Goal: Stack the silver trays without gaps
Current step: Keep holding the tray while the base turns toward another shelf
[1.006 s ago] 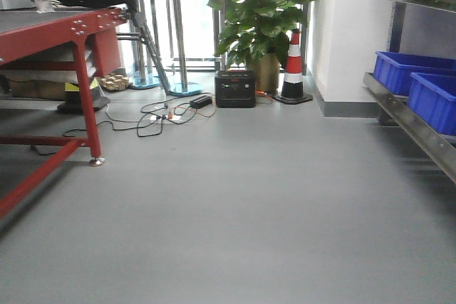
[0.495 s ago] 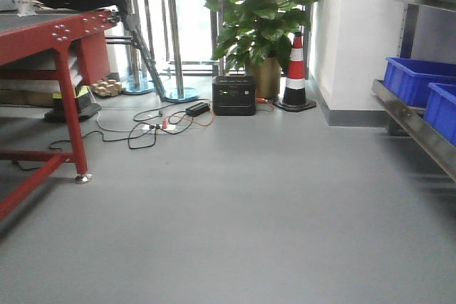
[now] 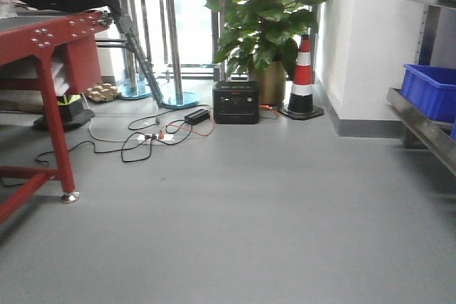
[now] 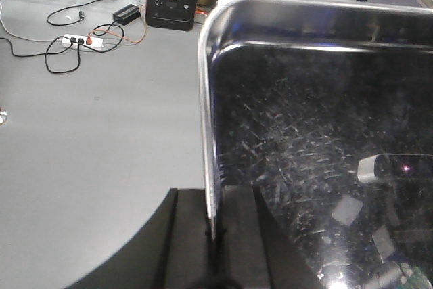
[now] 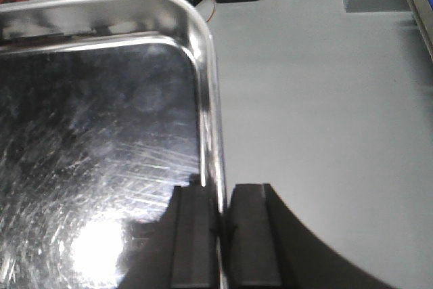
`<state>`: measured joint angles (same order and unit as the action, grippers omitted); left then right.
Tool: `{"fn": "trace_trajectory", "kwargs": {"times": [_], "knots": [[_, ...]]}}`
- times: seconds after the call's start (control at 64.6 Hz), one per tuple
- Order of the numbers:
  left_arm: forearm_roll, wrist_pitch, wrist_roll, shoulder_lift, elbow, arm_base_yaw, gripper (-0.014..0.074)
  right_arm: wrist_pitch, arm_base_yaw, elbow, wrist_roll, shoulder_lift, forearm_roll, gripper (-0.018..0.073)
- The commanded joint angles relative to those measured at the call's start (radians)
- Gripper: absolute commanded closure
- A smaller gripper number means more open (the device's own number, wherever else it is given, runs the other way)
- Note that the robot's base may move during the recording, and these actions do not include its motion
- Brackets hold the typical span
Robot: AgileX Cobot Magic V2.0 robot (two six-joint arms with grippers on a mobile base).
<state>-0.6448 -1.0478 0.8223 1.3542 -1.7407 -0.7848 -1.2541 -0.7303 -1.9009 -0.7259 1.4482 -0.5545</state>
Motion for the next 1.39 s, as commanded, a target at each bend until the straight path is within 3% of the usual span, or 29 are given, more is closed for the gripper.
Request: {"fn": "trace_trajectory", "kwargs": {"times": [0.0,1.378], "knots": [[-0.018,0.027,0.001,-0.005,-0.01,-0.008,0.0613,0.033,-0.001,-0.01,0.003,-0.013,-0.026,0.056],[-0.018,0.027,0.001,-0.005,-0.01,-0.008,0.0613,0.036,-0.001,-0.01,0.003,-0.011,-0.026,0.056]]}}
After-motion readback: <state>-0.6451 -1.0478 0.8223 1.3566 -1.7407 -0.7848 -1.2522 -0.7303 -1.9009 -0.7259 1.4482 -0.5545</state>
